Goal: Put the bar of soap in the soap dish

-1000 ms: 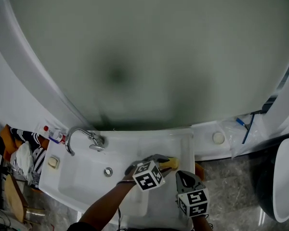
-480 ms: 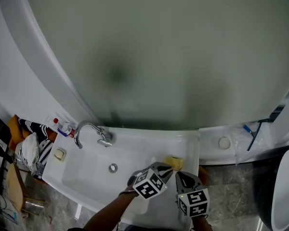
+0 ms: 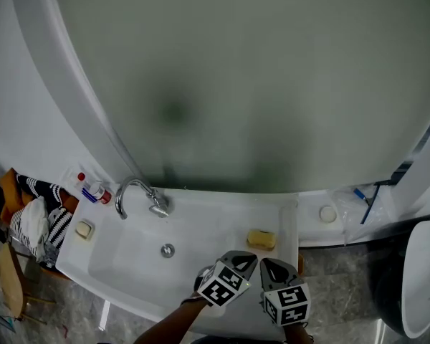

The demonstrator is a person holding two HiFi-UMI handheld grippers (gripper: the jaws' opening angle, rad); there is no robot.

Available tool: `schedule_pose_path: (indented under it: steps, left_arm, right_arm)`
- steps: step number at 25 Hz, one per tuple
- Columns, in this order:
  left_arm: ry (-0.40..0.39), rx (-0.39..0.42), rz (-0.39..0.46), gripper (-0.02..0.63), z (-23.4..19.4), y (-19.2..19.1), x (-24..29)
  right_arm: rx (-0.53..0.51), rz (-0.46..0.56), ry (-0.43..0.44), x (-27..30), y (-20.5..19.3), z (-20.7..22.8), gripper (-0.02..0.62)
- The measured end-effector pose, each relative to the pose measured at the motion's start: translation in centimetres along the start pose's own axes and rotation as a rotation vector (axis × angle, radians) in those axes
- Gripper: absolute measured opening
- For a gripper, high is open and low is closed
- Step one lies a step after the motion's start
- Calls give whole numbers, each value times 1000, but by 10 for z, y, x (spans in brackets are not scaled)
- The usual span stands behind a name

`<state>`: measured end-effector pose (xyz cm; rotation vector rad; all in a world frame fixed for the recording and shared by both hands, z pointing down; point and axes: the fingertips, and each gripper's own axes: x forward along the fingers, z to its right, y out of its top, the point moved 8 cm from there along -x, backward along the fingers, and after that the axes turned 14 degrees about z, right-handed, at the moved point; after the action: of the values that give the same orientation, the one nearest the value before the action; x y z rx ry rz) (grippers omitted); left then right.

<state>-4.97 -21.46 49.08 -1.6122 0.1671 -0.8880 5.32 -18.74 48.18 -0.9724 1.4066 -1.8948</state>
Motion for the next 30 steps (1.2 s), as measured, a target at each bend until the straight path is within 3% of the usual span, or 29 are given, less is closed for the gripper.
schedule_pose_path:
  steps: [8,13,20,30]
  left_arm:
    - [41,-125,98,11,15,-4,-40]
    - [41,-138,169,11,30,-2,-64]
    - [55,-186,242,11,46,-9,-94]
    - [43,-173,253,11,57,-14,-107]
  right_arm:
    - [-18,21,-39,-16,1,-32,11]
    - [33,48,-32,-31,-1,-50,11]
    - [5,67,-77,-52,-4,-75,11]
    - [-29,69,-95,-63,-5,-91,11]
